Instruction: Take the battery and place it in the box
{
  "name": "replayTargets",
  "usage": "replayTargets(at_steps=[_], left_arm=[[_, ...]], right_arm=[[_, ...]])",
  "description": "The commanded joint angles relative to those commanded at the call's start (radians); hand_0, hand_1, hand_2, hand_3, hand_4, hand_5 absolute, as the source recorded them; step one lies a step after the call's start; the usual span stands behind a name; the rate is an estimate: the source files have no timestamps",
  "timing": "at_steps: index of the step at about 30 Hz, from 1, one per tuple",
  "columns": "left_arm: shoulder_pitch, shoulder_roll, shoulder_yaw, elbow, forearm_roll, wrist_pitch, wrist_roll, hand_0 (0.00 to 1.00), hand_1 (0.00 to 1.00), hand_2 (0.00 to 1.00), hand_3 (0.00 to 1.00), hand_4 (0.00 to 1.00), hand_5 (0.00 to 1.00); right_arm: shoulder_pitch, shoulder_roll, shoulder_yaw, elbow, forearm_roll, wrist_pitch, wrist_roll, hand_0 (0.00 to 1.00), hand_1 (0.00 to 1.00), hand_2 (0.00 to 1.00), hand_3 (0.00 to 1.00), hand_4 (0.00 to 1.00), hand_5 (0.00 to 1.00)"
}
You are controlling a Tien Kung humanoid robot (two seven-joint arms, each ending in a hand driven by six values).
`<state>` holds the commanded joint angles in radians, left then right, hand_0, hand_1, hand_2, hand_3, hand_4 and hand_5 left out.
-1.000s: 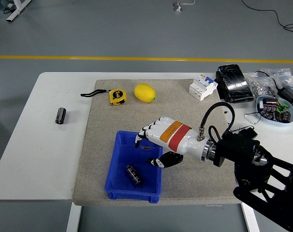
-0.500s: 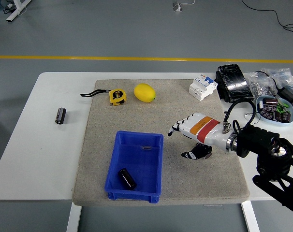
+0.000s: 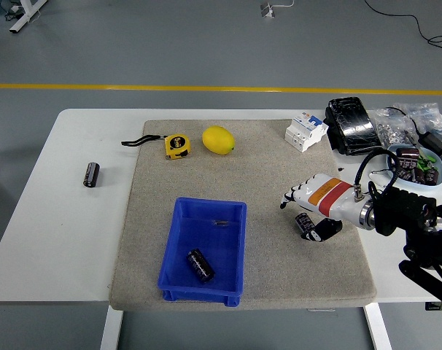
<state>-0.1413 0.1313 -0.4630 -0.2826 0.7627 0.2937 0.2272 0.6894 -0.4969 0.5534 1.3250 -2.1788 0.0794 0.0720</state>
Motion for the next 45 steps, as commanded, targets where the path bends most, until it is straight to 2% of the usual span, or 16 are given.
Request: replayTargets(at_steps=[20,42,43,45], left_arm=[[-0.007,-0.001,-0.013,-0.004,0.032,-0.010,0.010,0.678,0.635,0.664,0.643,0.658,0.682],[-0.012,-0.002,-0.013,-0.008,0.042,-0.014,0.013,0.678,0.634,0.666,0.644,0.658,0.683],[-0.012,-0.002,-0.013,-0.008,0.041,-0.014,0.013,0.677,0.633,0.670,0.645,0.659,0.684],[-0.012,-0.002,-0.013,-0.008,0.039,-0.014,0.013,0.677,0.633,0.670,0.645,0.659,0.684]], right_arm=[[0.038,0.015,-0.073,-0.130,0.009,-0.039,0.034,0.606,0.662,0.786,0.772,0.896,0.208],[0.048,0.028,-0.091,-0.196,0.029,-0.060,0.048,0.573,0.645,0.757,0.718,0.850,0.189],[0.048,0.028,-0.092,-0.197,0.031,-0.060,0.049,0.559,0.633,0.748,0.685,0.829,0.184],[0.047,0.029,-0.093,-0.201,0.033,-0.062,0.051,0.559,0.633,0.748,0.685,0.829,0.184]])
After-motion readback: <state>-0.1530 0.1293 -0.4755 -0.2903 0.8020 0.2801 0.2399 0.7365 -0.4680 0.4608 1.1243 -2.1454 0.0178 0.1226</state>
